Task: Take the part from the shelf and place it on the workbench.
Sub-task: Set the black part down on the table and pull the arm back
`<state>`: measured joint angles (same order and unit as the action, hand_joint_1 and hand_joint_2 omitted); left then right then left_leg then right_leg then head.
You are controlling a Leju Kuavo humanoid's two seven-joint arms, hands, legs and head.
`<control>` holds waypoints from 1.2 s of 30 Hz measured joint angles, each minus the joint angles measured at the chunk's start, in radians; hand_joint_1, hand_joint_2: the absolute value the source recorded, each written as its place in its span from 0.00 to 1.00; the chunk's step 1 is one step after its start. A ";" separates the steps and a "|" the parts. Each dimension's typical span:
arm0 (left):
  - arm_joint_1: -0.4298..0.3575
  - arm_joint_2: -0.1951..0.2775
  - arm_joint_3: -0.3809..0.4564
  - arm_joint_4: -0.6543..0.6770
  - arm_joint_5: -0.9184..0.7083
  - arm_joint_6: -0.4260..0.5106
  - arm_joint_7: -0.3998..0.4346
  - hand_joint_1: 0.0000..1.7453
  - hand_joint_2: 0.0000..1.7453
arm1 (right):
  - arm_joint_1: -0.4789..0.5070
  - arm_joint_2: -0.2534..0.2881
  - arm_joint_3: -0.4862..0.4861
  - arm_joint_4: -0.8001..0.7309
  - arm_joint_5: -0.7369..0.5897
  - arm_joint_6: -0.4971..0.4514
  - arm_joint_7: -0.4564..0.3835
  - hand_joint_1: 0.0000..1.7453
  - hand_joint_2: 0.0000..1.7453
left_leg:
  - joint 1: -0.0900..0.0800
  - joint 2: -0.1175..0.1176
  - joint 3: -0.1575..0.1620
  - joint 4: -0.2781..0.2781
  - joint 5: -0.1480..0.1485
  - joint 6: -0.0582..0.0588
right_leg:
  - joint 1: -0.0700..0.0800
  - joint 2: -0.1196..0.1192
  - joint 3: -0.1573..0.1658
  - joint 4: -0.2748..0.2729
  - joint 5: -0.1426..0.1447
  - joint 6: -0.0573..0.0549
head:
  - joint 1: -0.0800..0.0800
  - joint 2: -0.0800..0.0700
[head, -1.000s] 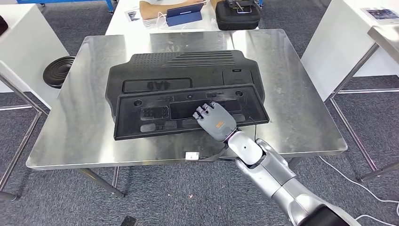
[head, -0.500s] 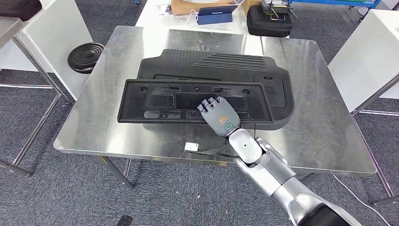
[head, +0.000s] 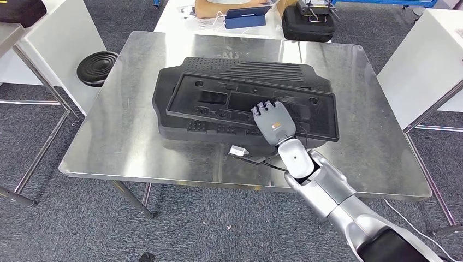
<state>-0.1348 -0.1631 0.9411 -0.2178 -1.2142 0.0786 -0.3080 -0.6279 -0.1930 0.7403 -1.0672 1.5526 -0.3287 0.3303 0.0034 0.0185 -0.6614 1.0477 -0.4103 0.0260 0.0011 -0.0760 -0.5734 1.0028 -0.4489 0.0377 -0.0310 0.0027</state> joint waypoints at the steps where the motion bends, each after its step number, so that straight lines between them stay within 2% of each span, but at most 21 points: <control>1: 0.001 0.001 0.000 0.000 0.000 0.001 0.000 0.00 1.00 | -0.003 -0.003 0.003 0.002 0.000 0.003 0.003 1.00 1.00 | -0.001 0.000 0.000 0.001 0.000 0.000 | -0.001 0.000 0.000 0.000 0.001 0.001 | 0.000 0.000; 7: 0.003 0.006 0.000 0.000 0.002 0.002 0.001 0.00 1.00 | -0.009 -0.008 0.016 0.007 0.000 0.012 -0.004 1.00 1.00 | -0.003 -0.004 0.000 -0.005 -0.001 0.009 | -0.003 -0.003 -0.001 -0.002 0.000 0.010 | 0.000 0.000; 9: 0.003 0.006 0.000 0.000 0.004 0.001 0.000 0.00 1.00 | -0.009 -0.010 0.016 0.008 0.000 0.008 -0.019 1.00 1.00 | 0.004 -0.009 0.010 -0.022 0.005 0.019 | -0.004 0.017 -0.013 0.025 -0.017 0.012 | 0.000 0.000; 10: 0.001 0.005 0.000 0.000 0.007 -0.001 -0.001 0.00 1.00 | -0.009 -0.012 0.016 0.008 0.000 0.003 -0.028 1.00 1.00 | 0.008 -0.010 0.015 -0.029 0.009 0.023 | -0.006 0.035 -0.032 0.066 -0.038 0.010 | 0.001 0.000; 12: -0.002 0.005 0.000 0.000 0.014 -0.004 -0.001 0.00 1.00 | -0.006 -0.017 0.016 0.011 0.000 -0.007 -0.049 1.00 1.00 | 0.009 -0.017 0.017 -0.031 0.011 0.026 | -0.012 0.065 -0.098 0.202 -0.093 0.005 | 0.002 0.000; 13: -0.003 0.005 0.000 0.000 0.016 -0.005 -0.001 0.00 1.00 | -0.002 -0.019 0.016 0.014 0.000 -0.011 -0.060 1.00 1.00 | 0.010 -0.021 0.017 -0.031 0.011 0.026 | -0.015 0.070 -0.130 0.262 -0.112 0.008 | 0.003 0.000; 14: -0.003 0.005 0.000 0.000 0.018 -0.006 -0.001 0.00 1.00 | 0.003 -0.021 0.016 0.016 0.000 -0.013 -0.070 1.00 1.00 | 0.011 -0.027 0.017 -0.031 0.011 0.024 | -0.019 0.072 -0.148 0.292 -0.117 0.014 | 0.003 0.000; 15: -0.002 0.004 0.000 0.000 0.019 -0.006 -0.001 0.00 1.00 | 0.007 -0.022 0.016 0.018 0.000 -0.015 -0.077 1.00 1.00 | 0.013 -0.032 0.017 -0.030 0.011 0.021 | -0.024 0.072 -0.145 0.277 -0.104 0.025 | 0.002 0.000; 17: -0.003 0.004 0.000 0.000 0.021 -0.007 -0.001 0.00 1.00 | 0.010 -0.023 0.013 0.020 0.000 -0.020 -0.088 1.00 1.00 | 0.018 -0.041 0.017 -0.029 0.010 0.008 | -0.036 0.072 -0.087 0.146 -0.046 0.053 | 0.003 0.000; 18: -0.003 0.004 0.000 -0.001 0.022 -0.008 -0.001 0.00 1.00 | 0.010 -0.022 0.011 0.021 0.000 -0.023 -0.094 1.00 1.00 | 0.019 -0.044 0.016 -0.027 0.008 -0.001 | -0.038 0.074 -0.052 0.076 -0.020 0.059 | 0.005 0.000; 19: -0.003 0.005 0.000 -0.002 0.023 -0.008 -0.001 0.00 1.00 | 0.010 -0.022 0.009 0.021 0.000 -0.028 -0.101 1.00 1.00 | 0.017 -0.046 0.016 -0.026 0.007 -0.010 | -0.039 0.075 -0.028 0.028 -0.003 0.058 | 0.005 0.000; 20: -0.003 0.006 0.000 -0.003 0.024 -0.007 -0.001 0.00 1.00 | 0.011 -0.021 0.006 0.022 0.000 -0.032 -0.108 1.00 1.00 | 0.015 -0.047 0.015 -0.026 0.007 -0.018 | -0.038 0.077 -0.016 0.005 0.004 0.050 | 0.005 0.000; 24: 0.000 0.006 0.000 -0.004 0.029 -0.007 0.000 0.00 1.00 | 0.017 -0.019 0.000 0.023 0.000 -0.037 -0.125 1.00 1.00 | 0.019 -0.039 0.006 -0.011 -0.004 -0.038 | -0.037 0.078 -0.015 0.007 0.007 0.011 | 0.002 0.000; 25: 0.000 0.006 0.000 -0.004 0.030 -0.007 0.000 0.00 1.00 | 0.018 -0.018 -0.001 0.023 0.000 -0.039 -0.128 1.00 1.00 | 0.020 -0.033 -0.010 0.025 -0.024 -0.040 | -0.038 0.078 -0.012 0.006 0.007 0.002 | 0.001 0.000; 28: 0.000 0.006 0.001 -0.004 0.031 -0.007 -0.001 0.00 1.00 | 0.022 -0.015 -0.002 0.023 0.000 -0.041 -0.133 1.00 1.00 | 0.020 -0.025 -0.105 0.225 -0.109 -0.043 | -0.031 0.077 -0.002 0.006 0.000 -0.015 | 0.001 0.000; 29: 0.001 0.006 0.001 -0.004 0.032 -0.007 -0.001 0.00 1.00 | 0.025 -0.014 -0.002 0.024 0.000 -0.041 -0.135 1.00 1.00 | 0.020 -0.025 -0.129 0.267 -0.117 -0.042 | -0.028 0.077 0.001 0.007 -0.002 -0.018 | 0.001 0.000; 30: 0.001 0.006 0.001 -0.004 0.032 -0.007 -0.001 0.00 1.00 | 0.027 -0.014 -0.002 0.025 0.000 -0.042 -0.138 1.00 1.00 | 0.020 -0.024 -0.134 0.268 -0.105 -0.040 | -0.026 0.077 0.004 0.007 -0.005 -0.020 | 0.001 0.000; 31: 0.001 0.006 0.001 -0.004 0.032 -0.008 -0.001 0.00 1.00 | 0.029 -0.013 -0.002 0.025 0.000 -0.043 -0.141 1.00 1.00 | 0.020 -0.024 -0.120 0.230 -0.075 -0.037 | -0.025 0.078 0.009 0.007 -0.009 -0.021 | 0.001 0.000; 33: 0.001 0.006 0.001 -0.004 0.033 -0.008 -0.001 0.00 1.00 | 0.029 -0.011 -0.002 0.026 0.000 -0.046 -0.145 1.00 1.00 | 0.019 -0.021 -0.055 0.098 -0.008 -0.030 | -0.022 0.078 0.020 0.008 -0.020 -0.015 | 0.001 0.000; 34: 0.000 0.006 0.001 -0.004 0.033 -0.009 -0.001 0.00 1.00 | 0.028 -0.010 -0.002 0.027 0.000 -0.049 -0.144 1.00 1.00 | 0.017 -0.021 -0.026 0.043 0.007 -0.027 | -0.019 0.078 0.021 0.010 -0.025 -0.011 | 0.001 0.000; 36: -0.002 0.006 0.001 -0.004 0.034 -0.010 -0.001 0.00 1.00 | 0.027 -0.010 -0.001 0.028 0.000 -0.054 -0.141 1.00 1.00 | 0.010 -0.024 -0.002 0.003 0.001 -0.022 | -0.016 0.077 0.020 0.009 -0.029 0.000 | 0.001 0.000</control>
<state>-0.1371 -0.1576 0.9419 -0.2216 -1.1806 0.0686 -0.3087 -0.6006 -0.2030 0.7389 -1.0392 1.5526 -0.3827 0.1891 0.0139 -0.0051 -0.6638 1.0504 -0.4091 0.0040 -0.0145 0.0008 -0.5534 1.0113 -0.4777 0.0374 -0.0300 0.0027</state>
